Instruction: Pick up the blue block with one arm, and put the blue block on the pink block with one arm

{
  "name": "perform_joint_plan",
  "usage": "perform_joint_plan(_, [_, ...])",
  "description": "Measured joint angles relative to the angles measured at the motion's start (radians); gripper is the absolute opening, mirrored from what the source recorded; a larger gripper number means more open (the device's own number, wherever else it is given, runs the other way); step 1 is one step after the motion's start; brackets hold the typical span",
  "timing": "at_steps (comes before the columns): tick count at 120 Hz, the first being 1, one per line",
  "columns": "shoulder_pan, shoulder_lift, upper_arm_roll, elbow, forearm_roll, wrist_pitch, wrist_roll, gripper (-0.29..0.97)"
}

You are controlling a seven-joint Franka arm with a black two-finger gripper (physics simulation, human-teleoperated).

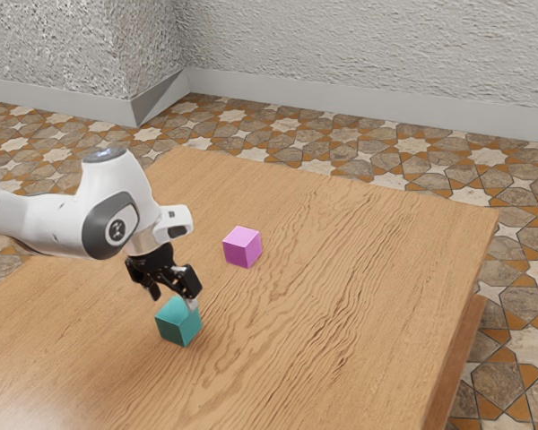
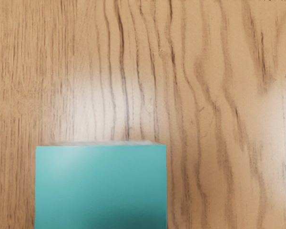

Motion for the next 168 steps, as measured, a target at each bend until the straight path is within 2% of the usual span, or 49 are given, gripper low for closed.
perform_joint_plan(26, [0.027, 0.057, 0.003, 0.019, 0.015, 0.001, 0.043, 0.68])
perform_joint_plan(56, [0.001, 0.129, 0.004, 0.070, 0.013, -0.010, 0.067, 0.68])
perform_joint_plan(98, [0.002, 0.160, 0.005, 0.076, 0.018, -0.030, 0.065, 0.68])
perform_joint_plan(132, [0.001, 0.163, 0.016, 0.075, 0.068, -0.042, 0.010, 0.68])
perform_joint_plan(168, [-0.012, 0.178, 0.016, 0.075, 0.079, -0.042, -0.051, 0.67])
